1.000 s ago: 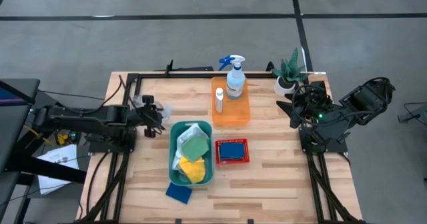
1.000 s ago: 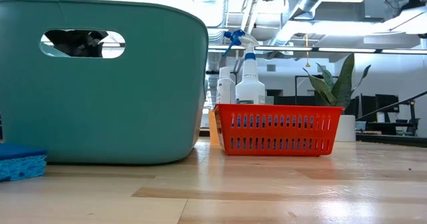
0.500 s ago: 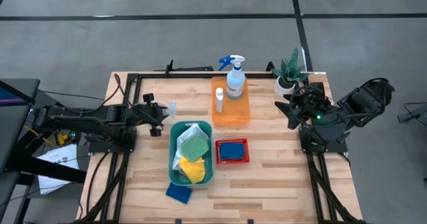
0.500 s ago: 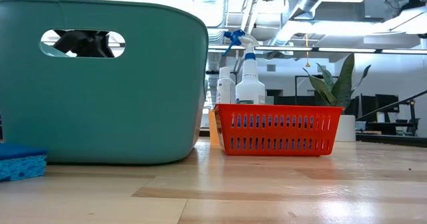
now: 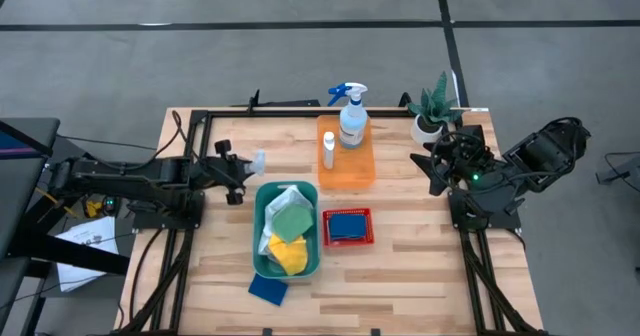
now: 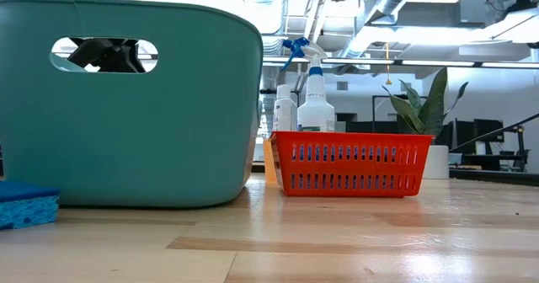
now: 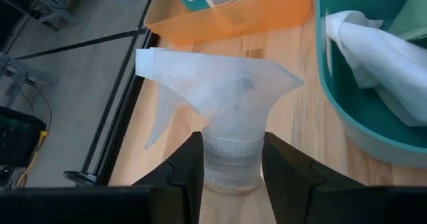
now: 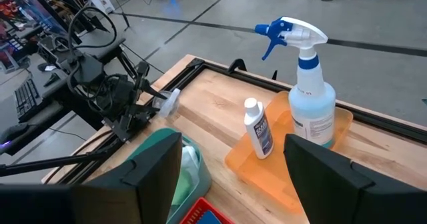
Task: Pick & Place Kitchen Items
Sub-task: Put the transparent spray bottle into the orange bin
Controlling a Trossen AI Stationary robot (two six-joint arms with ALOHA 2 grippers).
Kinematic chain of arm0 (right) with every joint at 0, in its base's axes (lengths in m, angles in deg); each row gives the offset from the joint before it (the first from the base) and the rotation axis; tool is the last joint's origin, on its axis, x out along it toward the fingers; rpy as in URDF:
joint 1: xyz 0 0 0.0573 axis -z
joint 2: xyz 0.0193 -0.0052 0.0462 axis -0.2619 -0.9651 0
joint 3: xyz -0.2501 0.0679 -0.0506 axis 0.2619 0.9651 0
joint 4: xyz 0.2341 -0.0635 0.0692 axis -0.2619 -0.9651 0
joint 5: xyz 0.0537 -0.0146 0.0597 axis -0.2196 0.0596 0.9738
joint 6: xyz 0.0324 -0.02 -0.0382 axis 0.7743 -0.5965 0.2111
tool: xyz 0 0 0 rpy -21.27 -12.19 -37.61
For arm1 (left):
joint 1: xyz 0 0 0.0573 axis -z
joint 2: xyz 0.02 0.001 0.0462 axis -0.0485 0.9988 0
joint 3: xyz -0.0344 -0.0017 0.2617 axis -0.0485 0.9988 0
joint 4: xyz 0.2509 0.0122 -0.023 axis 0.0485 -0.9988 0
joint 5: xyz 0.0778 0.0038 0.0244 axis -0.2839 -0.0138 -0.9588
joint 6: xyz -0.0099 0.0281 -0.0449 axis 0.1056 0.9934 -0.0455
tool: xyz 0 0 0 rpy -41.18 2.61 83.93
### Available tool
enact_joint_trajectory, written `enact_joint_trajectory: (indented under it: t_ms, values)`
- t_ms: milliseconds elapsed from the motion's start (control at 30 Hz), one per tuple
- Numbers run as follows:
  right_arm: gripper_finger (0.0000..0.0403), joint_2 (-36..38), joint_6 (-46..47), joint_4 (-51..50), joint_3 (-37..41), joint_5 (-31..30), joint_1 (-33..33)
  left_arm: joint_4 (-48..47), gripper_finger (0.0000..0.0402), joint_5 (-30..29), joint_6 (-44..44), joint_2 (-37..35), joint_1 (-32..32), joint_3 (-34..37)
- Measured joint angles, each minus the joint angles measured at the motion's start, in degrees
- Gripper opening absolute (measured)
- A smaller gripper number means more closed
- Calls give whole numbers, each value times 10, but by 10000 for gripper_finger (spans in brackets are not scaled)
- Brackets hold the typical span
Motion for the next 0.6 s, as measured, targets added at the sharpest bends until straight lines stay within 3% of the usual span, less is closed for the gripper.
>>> enact_joint_trajectory:
  t_ms: [333,600]
  values:
    - [255,0,0,0,0,0,-1,5,114,-4,-16,0,0,0]
    - [255,0,0,0,0,0,-1,34,114,-40,-39,0,0,0]
